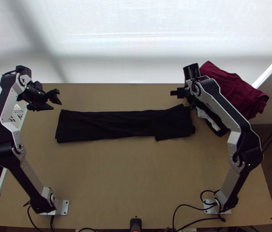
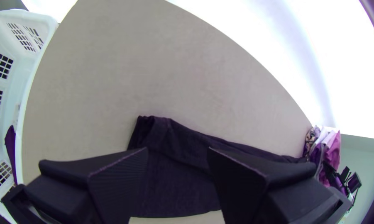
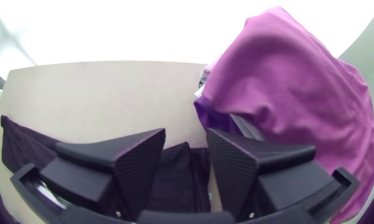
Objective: Fold the t-shirt
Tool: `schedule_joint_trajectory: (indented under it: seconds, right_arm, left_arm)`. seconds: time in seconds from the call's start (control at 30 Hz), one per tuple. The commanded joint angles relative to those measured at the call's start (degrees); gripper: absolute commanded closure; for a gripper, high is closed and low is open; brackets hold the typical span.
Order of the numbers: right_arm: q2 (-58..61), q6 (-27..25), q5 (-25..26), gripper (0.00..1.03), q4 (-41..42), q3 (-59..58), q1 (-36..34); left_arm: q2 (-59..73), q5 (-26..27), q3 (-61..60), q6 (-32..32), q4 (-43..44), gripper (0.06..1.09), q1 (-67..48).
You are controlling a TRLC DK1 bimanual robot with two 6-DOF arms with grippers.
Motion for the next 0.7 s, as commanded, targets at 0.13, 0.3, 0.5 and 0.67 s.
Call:
schedule_joint_trajectory:
  seconds: [0.13,0.3,0.5,0.67]
  right_arm:
    - [-8.6,1.6,0.9,0.21,0.4,6.9,2.3]
    - [-12.5,7.4,-9.8,0.19,-2.6,14.1,2.2]
    - [-12.5,14.4,-26.7,0.18,-7.4,22.3,-2.7]
    - [-11.6,17.9,-36.5,0.16,-9.3,26.4,-6.2]
  left_arm:
    - [-6.5,4.6,-1.2,-1.9,0.7,0.10,3.0]
    - [-10.4,12.1,-10.5,-1.0,5.3,0.11,6.5]
    - [-14.4,15.2,-20.4,7.2,5.5,0.10,8.5]
    - [-15.9,16.6,-26.6,9.7,10.3,0.11,10.5]
